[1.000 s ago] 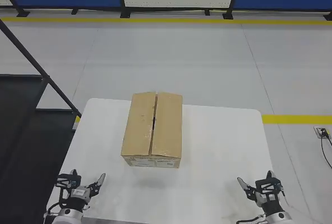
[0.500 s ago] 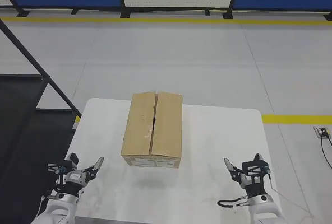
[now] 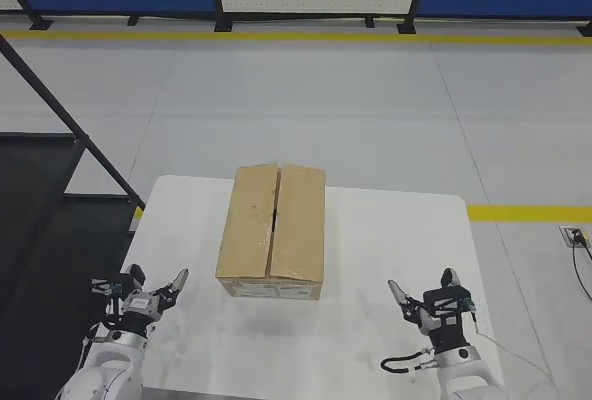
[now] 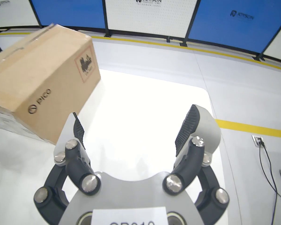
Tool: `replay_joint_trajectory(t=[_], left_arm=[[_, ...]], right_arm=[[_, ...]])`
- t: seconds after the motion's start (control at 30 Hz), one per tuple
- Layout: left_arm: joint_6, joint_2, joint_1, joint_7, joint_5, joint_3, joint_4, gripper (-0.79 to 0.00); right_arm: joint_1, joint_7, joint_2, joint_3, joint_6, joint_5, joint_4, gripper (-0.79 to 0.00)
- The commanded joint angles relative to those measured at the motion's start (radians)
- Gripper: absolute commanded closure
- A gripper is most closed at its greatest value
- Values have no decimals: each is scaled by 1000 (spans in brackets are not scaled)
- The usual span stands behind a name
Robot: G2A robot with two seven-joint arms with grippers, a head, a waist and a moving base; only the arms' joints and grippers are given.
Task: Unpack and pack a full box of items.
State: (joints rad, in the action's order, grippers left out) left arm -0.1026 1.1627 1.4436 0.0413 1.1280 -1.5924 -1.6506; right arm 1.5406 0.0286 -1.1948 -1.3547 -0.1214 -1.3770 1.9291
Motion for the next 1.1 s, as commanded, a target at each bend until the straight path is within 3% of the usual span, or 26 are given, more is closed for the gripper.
replay_joint_trajectory(t=[0.0, 0.17, 0.53, 0.77, 1.07], left_arm=[[11, 5, -43, 1, -4, 34, 36, -785], [38, 19, -124, 19, -42, 88, 125, -785], [34, 19, -124, 16, -42, 91, 127, -785], [67, 31, -178, -3, 6, 161, 176, -785], [55, 43, -195, -4, 11, 214, 202, -785]], right_arm=[[-18, 30, -5, 35, -13, -39, -1, -785], [-46, 92, -17, 72, -98, -62, -13, -785], [-46, 96, -18, 74, -94, -62, -12, -785], [-100, 140, -25, 170, -40, -276, -37, -785], [-117, 134, -28, 202, -1, -406, -69, -785]])
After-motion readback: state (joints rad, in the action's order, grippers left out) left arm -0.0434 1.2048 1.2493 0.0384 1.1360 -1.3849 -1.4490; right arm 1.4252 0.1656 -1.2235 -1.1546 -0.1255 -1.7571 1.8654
